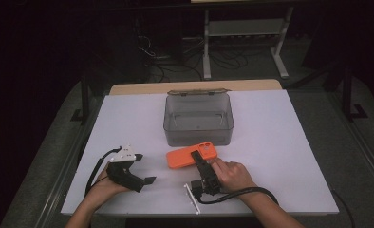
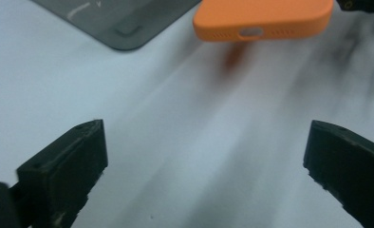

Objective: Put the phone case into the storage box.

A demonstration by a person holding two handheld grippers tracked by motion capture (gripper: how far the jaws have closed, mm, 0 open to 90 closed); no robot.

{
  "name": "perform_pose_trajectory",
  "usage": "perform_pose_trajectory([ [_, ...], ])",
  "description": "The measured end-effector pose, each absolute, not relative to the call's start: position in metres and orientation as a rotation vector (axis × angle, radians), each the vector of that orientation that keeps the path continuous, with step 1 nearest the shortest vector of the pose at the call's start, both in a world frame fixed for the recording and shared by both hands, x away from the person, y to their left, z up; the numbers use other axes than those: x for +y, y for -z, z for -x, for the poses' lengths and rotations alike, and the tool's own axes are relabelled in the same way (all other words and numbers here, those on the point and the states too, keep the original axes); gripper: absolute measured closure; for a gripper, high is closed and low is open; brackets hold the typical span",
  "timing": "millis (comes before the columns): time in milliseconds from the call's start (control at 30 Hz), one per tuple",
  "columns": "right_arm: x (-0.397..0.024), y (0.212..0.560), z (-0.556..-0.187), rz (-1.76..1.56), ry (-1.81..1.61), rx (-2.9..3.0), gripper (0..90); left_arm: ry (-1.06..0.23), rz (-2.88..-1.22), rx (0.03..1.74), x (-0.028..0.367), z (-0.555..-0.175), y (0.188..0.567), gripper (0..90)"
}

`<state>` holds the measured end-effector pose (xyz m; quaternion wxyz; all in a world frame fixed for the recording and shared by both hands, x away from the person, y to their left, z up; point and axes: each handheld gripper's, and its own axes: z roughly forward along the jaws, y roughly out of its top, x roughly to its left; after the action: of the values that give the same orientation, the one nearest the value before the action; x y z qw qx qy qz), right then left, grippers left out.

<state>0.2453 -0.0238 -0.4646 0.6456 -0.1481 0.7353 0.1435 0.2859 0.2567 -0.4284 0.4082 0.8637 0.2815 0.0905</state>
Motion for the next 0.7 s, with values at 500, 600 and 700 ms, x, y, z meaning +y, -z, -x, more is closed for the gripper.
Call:
perform_pose_trajectory([
  [500, -0.0241, 0.4629, -0.2475, 0.326, -0.34, 1.68, 79.2, -0.248, -2.191, 0.685, 0.2502, -0.283, 0.4369, 0.0],
  [600, -0.0243, 0.4621, -0.2477, 0.316, -0.345, 1.685, 79.2, -0.248, -2.188, 0.69, 0.2503, -0.2831, 0.4366, 0.0],
  [700, -0.0247, 0.461, -0.2484, 0.3, -0.356, 1.695, 79.2, -0.242, -2.192, 0.694, 0.2504, -0.2834, 0.4366, 0.0],
])
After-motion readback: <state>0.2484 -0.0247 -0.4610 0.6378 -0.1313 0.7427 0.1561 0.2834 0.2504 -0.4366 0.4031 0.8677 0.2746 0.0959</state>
